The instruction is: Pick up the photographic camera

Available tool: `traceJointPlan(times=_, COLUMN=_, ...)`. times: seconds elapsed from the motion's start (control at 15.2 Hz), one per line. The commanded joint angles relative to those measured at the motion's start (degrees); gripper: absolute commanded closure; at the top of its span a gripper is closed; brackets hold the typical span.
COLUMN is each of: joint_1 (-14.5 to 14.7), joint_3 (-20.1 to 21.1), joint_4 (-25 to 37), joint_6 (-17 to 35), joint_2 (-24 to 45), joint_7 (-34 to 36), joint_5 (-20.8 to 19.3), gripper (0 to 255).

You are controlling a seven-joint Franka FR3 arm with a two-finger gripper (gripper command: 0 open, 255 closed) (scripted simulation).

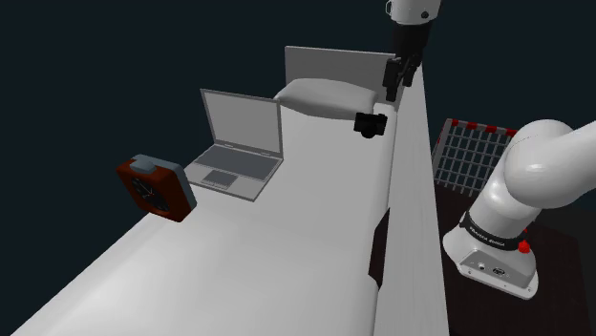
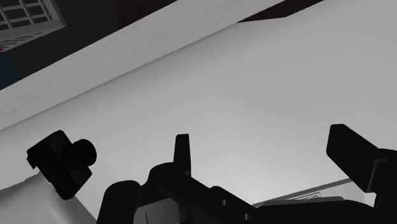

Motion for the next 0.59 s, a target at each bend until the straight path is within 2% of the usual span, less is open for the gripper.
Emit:
traceJointPlan(times=0.0, joint_1=0.00, joint_3=0.00, joint_4=0.00, joint_6=0.00, joint_2=0.00, joint_7=0.00, joint_5=0.00, gripper=0)
traceJointPlan(times=0.53, joint_1=-2.91, joint_3=-10.22, joint_4=-2.21, joint_6=9.27, joint_2=6.40, joint_7=-13.13, joint_5=-5.78, gripper=0)
